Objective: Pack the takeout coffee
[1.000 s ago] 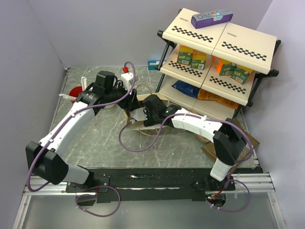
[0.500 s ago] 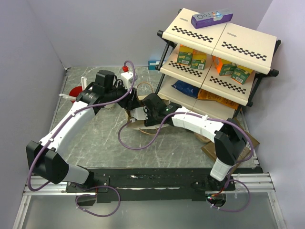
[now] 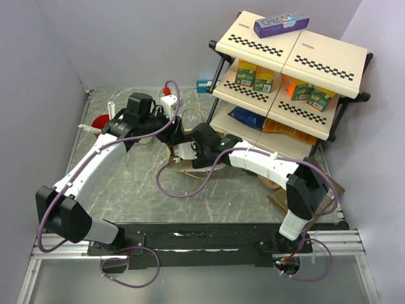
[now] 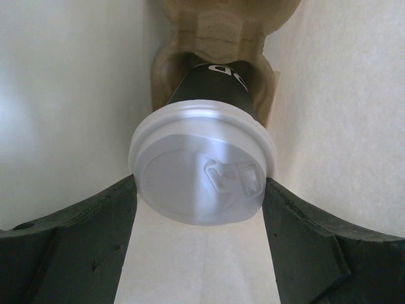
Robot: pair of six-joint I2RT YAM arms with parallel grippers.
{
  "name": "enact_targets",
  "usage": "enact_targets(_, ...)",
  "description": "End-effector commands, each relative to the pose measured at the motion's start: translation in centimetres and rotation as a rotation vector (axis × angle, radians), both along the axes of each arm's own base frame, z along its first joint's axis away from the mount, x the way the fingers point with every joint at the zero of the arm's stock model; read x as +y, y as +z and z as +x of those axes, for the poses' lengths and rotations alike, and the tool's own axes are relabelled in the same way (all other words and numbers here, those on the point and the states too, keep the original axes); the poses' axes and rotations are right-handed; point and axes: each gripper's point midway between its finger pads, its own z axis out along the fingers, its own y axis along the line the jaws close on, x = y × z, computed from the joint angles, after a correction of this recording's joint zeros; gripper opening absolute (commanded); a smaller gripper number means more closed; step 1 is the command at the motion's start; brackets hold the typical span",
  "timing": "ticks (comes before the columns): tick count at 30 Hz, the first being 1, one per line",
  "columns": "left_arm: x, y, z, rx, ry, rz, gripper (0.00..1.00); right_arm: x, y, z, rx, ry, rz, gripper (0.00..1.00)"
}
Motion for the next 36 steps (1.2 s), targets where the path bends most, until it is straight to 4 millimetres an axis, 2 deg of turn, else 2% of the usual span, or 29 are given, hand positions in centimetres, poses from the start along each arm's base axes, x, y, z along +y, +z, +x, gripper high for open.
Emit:
enact_targets(1, -0.1, -1.1, -1.5, 0.081, -0.029, 0.021, 0.57, 0.4, 4.0, -0.7, 0.010, -0.037, 0.137, 0.67)
enact_targets(8, -0.1, -1.2, -1.7, 0.091, -0.034, 0.017, 0.57, 0.5, 3.9, -1.4, 0.037, -0.032, 0.147, 0.64)
enact_targets(11, -0.1, -1.3, -1.7, 0.097, -0.034, 0.016, 0.57, 0.4, 3.8, -1.6, 0.046, -0.034, 0.146, 0.75)
enact_targets(15, -0.2, -1.4, -1.8, 0.102, -0.035, 0.014, 0.57, 0.4, 3.6, -1.9, 0.063, -0.034, 0.144, 0.99)
enact_targets(21, -0.2, -1.5, -1.9, 0.105, -0.038, 0.014, 0.56, 0.6, 4.4, -1.9, 0.058, -0.032, 0.160, 0.99)
enact_targets(26, -0.2, -1.5, -1.9, 0.104, -0.039, 0.015, 0.56, 0.7, 5.2, -2.6, 0.076, -0.022, 0.177, 0.94)
enact_targets(32, -0.2, -1.7, -2.1, 0.114, -0.041, 0.014, 0.56, 0.4, 5.5, -3.2, 0.080, -0.018, 0.178, 0.93)
enact_targets(36, -0.3, -1.7, -2.0, 0.119, -0.043, 0.009, 0.56, 0.1, 5.3, -2.0, 0.012, -0.053, 0.165, 0.96)
